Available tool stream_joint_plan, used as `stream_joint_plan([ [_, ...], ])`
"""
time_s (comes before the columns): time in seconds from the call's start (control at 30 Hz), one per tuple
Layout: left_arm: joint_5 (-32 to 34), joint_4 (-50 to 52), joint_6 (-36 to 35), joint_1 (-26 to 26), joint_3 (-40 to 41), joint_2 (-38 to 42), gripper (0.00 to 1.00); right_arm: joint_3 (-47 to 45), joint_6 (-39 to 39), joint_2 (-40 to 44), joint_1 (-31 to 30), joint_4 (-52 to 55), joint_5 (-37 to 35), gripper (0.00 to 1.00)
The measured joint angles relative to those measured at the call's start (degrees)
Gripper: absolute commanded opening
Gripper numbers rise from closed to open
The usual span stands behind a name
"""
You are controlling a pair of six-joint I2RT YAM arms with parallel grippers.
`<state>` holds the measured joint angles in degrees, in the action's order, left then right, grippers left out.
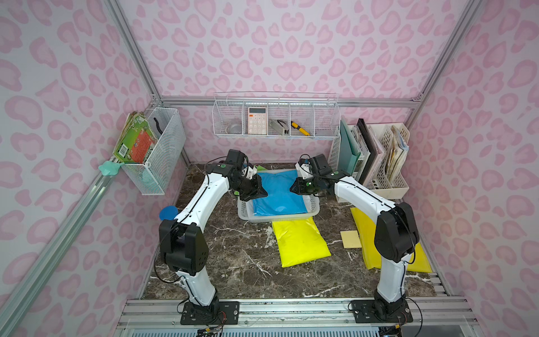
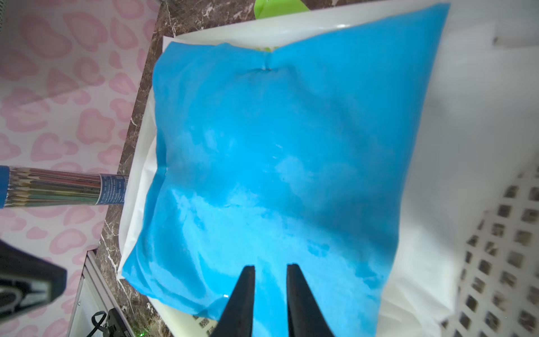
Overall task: Put the folded raincoat in the basket
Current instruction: Place the raincoat in the basket.
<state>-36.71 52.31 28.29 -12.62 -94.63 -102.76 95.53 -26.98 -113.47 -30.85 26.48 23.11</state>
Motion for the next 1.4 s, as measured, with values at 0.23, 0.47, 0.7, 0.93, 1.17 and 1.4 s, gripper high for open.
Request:
stream_joint_plan([
  [0.23, 4.76, 1.14, -0.17, 0.81, 2.64, -5.84, 0.00, 6.25, -0.83, -9.11, 1.36, 1.14, -1.53, 0.17],
  [0.47, 8.11, 2.60, 0.02, 3.32, 3.56, -6.62, 0.11, 7.63, -0.24, -9.29, 1.97, 4.72, -10.93, 0.26],
  [0.7, 7.72, 3.85, 0.26, 3.56, 1.18, -0.52, 0.54, 4.13, 1.73, 1.40, 1.60, 4.90, -13.51, 0.60],
  [0.93, 4.66, 2.19, 2.05, 3.61, 5.44, 11.30, 0.55, -2.12, 3.34, 6.78, 3.26, 4.48, -21.46, 0.67],
  [1.17, 5.38, 3.30, 2.97, 3.61, 16.55, 24.09, 0.64, -3.87, 4.31, 3.23, 5.11, 5.77, -22.40, 0.65],
  [1.4, 10.29, 8.44, 0.96, 3.72, 16.24, 30.42, 0.64, -1.40, 3.74, -2.82, 5.44, 5.84, -16.22, 0.25],
])
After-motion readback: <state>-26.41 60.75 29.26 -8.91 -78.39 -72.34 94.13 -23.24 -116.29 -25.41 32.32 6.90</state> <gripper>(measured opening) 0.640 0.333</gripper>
